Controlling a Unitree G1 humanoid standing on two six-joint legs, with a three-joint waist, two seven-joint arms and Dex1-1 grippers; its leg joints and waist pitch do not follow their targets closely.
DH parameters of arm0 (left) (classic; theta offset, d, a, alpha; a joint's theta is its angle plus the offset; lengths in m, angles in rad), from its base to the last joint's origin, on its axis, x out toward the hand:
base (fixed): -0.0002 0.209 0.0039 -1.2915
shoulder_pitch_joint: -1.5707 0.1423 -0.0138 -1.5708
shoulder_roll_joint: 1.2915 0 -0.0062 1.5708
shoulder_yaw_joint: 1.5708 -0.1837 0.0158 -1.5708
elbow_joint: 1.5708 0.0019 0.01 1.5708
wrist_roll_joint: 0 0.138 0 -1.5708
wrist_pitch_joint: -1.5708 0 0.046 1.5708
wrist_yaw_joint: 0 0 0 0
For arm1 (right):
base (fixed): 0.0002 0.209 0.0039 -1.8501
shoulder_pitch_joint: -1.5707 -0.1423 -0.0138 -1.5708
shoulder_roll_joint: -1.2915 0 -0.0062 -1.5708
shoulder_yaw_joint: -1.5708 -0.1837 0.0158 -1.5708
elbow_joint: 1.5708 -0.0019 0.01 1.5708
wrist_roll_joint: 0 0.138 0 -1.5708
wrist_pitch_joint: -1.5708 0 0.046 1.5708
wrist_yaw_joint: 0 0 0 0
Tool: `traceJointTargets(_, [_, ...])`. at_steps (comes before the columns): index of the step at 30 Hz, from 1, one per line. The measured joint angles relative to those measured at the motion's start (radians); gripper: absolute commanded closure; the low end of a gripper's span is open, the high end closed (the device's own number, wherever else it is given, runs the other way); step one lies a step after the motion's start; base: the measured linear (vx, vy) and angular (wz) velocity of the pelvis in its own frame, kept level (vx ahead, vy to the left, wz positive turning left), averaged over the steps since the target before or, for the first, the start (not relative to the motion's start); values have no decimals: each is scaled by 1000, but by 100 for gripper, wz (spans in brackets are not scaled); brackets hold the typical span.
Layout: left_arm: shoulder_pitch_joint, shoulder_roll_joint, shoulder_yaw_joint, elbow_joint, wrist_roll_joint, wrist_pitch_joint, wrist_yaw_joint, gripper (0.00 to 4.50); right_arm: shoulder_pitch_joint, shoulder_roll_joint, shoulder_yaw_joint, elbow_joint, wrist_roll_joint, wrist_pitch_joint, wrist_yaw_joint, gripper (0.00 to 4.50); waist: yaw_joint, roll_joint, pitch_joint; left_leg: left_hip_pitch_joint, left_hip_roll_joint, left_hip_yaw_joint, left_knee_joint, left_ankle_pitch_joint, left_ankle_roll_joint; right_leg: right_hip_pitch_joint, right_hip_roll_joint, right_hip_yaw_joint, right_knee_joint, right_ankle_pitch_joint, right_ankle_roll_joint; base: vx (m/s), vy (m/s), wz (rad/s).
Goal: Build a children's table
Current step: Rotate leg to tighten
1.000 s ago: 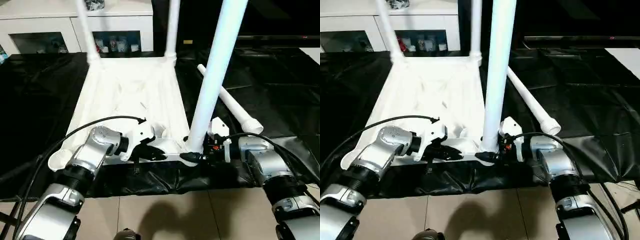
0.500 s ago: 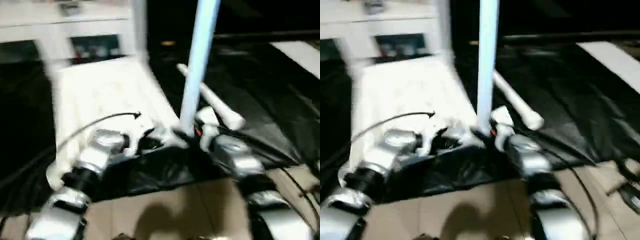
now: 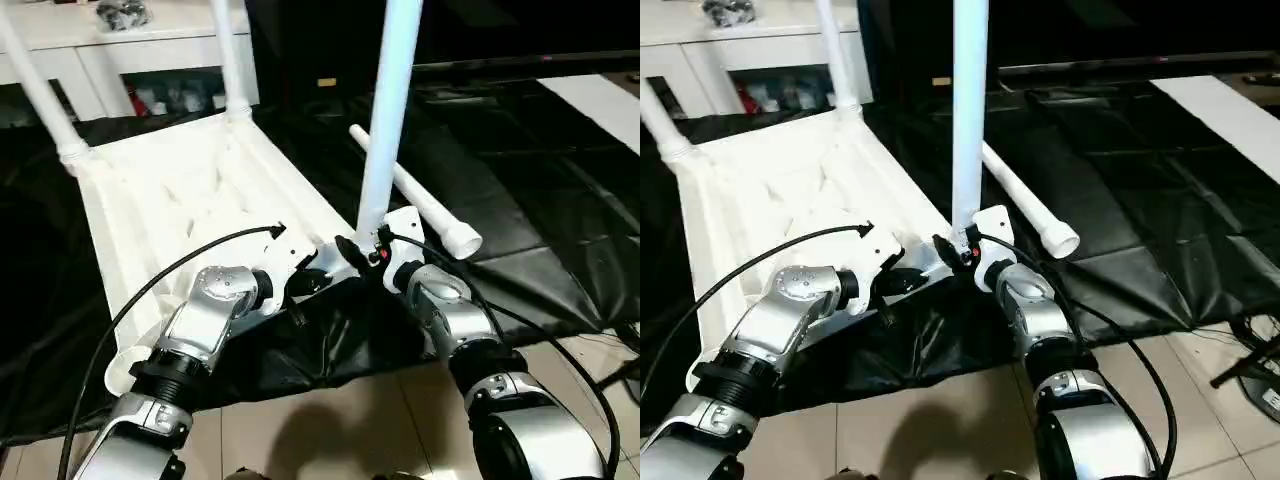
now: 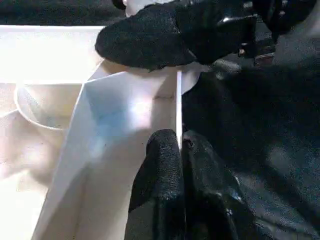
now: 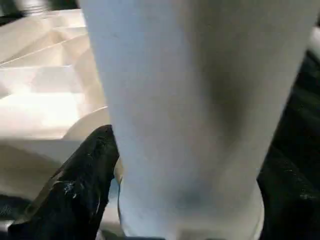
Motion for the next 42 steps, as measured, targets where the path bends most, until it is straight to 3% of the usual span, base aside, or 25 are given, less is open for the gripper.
traceJointTargets(5, [0, 20, -6, 0, -12, -12, -73, 450, 9, -44, 24, -8, 3, -13, 138, 84, 7, 3, 1, -2, 0, 0, 0, 0, 0, -1, 0, 0, 0, 0, 0, 0, 0, 0])
traceJointTargets(10, [-7, 49, -17, 14, -40, -18, -180, 450, 64, -139, 71, -100, 20, 16, 385, 84, 34, 3, 2, -4, 0, 0, 2, 0, 0, -1, 0, 0, 0, 0, 0, 0, 0, 0])
traceJointTargets(17, [-66, 68, -52, 130, -56, -92, -323, 450, 125, -273, 143, -250, 45, 111, 653, 84, 67, 4, 1, -4, 3, 4, 6, 1, 2, 4, 0, 3, 1, -1, 1, 0, 0, 0])
traceJointTargets(24, [-107, 78, -68, 209, -56, -147, -373, 450, 149, -294, 150, -308, 45, 164, 699, 143, 70, 1, 0, -4, 2, 4, 8, 1, 2, 5, -1, 4, 1, -1, 2, 0, 0, 0])
traceJointTargets(31, [-108, 79, -67, 224, -58, -173, -380, 450, 153, -291, 148, -321, 45, 182, 692, 173, 73, 0, -1, -4, 3, 3, 7, 1, 2, 5, -1, 3, 2, -2, 3, 0, 0, 0])
traceJointTargets(33, [-95, 86, -50, 211, -57, -162, -358, 450, 149, -252, 132, -299, 44, 180, 630, 176, 67, -3, -2, -3, 4, 4, 7, 1, 1, 5, 0, 3, 3, -2, 3, 0, 0, 0])
traceJointTargets(40, [-24, 67, 10, 91, -36, -75, -132, 450, 57, -74, 57, -128, 19, 136, 215, 178, -1, -11, -1, 0, 5, 3, 7, 1, 0, 3, 0, 1, 1, -4, 7, 0, 0, 0])
traceJointTargets(42, [-8, 45, 22, 47, -23, -35, -67, 450, 31, -42, 44, -93, 13, 131, 114, 178, -9, -12, -1, 2, 4, 2, 7, 1, 0, 1, 0, 1, 1, -4, 7, 0, 0, 0])
